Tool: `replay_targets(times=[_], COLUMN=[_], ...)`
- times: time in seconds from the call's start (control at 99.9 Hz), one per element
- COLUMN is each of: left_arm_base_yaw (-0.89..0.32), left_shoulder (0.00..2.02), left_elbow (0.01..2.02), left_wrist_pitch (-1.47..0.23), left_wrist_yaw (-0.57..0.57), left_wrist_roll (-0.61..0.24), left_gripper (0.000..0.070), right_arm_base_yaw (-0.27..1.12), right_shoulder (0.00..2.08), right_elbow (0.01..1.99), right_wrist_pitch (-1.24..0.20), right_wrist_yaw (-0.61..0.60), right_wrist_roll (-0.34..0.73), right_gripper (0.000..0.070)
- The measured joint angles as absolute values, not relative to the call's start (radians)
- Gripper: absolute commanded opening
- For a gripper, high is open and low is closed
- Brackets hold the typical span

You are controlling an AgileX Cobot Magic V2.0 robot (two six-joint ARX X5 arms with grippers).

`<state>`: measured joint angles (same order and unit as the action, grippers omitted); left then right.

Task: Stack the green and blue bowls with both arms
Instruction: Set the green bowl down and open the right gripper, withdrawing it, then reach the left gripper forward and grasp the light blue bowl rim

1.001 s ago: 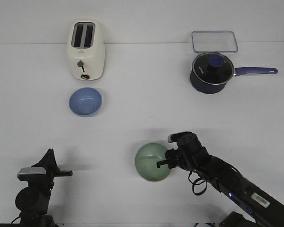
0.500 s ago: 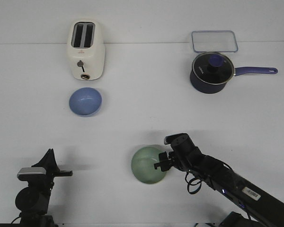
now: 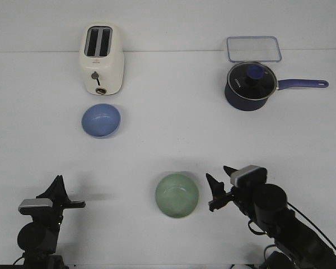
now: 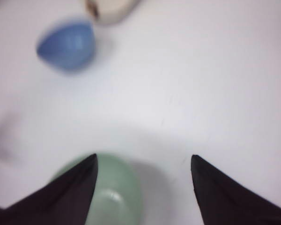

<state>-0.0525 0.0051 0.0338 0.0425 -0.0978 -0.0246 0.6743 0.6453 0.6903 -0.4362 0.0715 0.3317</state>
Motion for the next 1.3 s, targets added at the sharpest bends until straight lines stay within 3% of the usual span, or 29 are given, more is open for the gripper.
replay_targets(times=[0.11, 0.27, 0.42, 0.52, 0.58, 0.631, 0.701, 0.771, 1.031, 1.301], left_arm_base_yaw=[-0.052, -0.052, -0.052, -0.053, -0.053, -0.053, -0.053, -0.053, -0.053, -0.050], left_shoulder=[0.005, 0.005, 0.101, 0.276, 0.421, 0.559, 0.762, 0.960, 1.507, 1.767], left_elbow=[0.034, 0.035, 0.148, 0.327, 0.456, 0.565, 0.712, 0.852, 1.241, 1.359], left_wrist_pitch=[0.044, 0.089, 0.018, -0.015, -0.062, -0.117, -0.203, -0.273, -0.404, -0.416], left_wrist_yaw=[-0.098, -0.066, -0.055, -0.055, -0.051, -0.034, -0.007, 0.005, 0.037, 0.037], left_wrist_roll=[-0.144, -0.305, -0.393, -0.379, -0.348, -0.320, -0.287, -0.261, -0.226, -0.228], left_gripper=[0.0015, 0.0011, 0.0011, 0.0014, 0.0051, 0.0168, 0.0394, 0.0513, 0.0503, 0.0495], right_arm_base_yaw=[0.674, 0.674, 0.674, 0.674, 0.674, 0.674, 0.674, 0.674, 0.674, 0.674], right_shoulder=[0.528, 0.485, 0.486, 0.486, 0.486, 0.486, 0.487, 0.487, 0.487, 0.487], right_elbow=[0.654, 0.643, 0.642, 0.640, 0.640, 0.640, 0.640, 0.640, 0.640, 0.640], right_wrist_pitch=[-0.451, -0.485, -0.507, -0.508, -0.508, -0.507, -0.507, -0.507, -0.507, -0.507], right_wrist_yaw=[0.107, 0.108, 0.108, 0.108, 0.108, 0.108, 0.110, 0.118, 0.132, 0.135], right_wrist_roll=[0.321, 0.322, 0.327, 0.330, 0.330, 0.330, 0.330, 0.330, 0.330, 0.330], right_gripper=[0.0332, 0.0331, 0.0332, 0.0332, 0.0332, 0.0332, 0.0332, 0.0332, 0.0332, 0.0332])
